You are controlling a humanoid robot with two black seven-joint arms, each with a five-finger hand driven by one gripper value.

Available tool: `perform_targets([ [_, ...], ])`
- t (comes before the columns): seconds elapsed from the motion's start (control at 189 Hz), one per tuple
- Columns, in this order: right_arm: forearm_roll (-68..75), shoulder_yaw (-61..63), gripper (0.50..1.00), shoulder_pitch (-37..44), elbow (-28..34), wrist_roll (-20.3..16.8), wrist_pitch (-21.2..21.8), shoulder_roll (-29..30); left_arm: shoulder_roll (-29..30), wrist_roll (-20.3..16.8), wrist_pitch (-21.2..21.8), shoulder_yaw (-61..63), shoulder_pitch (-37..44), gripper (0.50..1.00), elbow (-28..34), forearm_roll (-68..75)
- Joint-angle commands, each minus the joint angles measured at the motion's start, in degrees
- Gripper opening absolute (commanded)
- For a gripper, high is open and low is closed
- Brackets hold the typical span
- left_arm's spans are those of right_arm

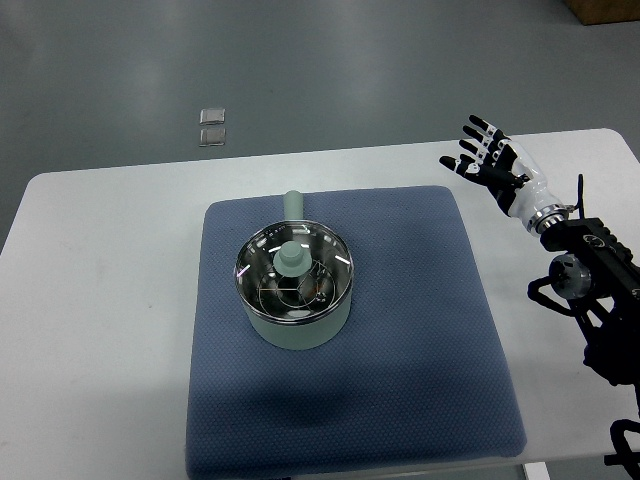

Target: Open lid and place right of pot

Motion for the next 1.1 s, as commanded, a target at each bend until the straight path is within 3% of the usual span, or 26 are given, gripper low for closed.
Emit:
perform_targets([
  [0.0,0.00,0.00,0.944,0.00,0.00,0.03,0.79,-0.02,0.00,0.01,0.00,0.00,0.00,1.000,0.00,0.05],
  [0.545,0.00,0.18,0.944,0.79,0.97,0.03,1.58,-0.63,0.00,0.01,0.00,0.00,0.00,1.000,0.00,-0.03],
  [0.799,-0.09,-0.26,0.944,1.50,5.27,0.91,1.67,-3.53,0.00,0.01,0.00,0.00,0.00,1.000,0.00,-0.03],
  [1.095,-1.14,-6.94,0.944,5.28,9.49,1.43,5.36,-8.98,0.00,0.01,0.00,0.00,0.00,1.000,0.00,-0.03],
])
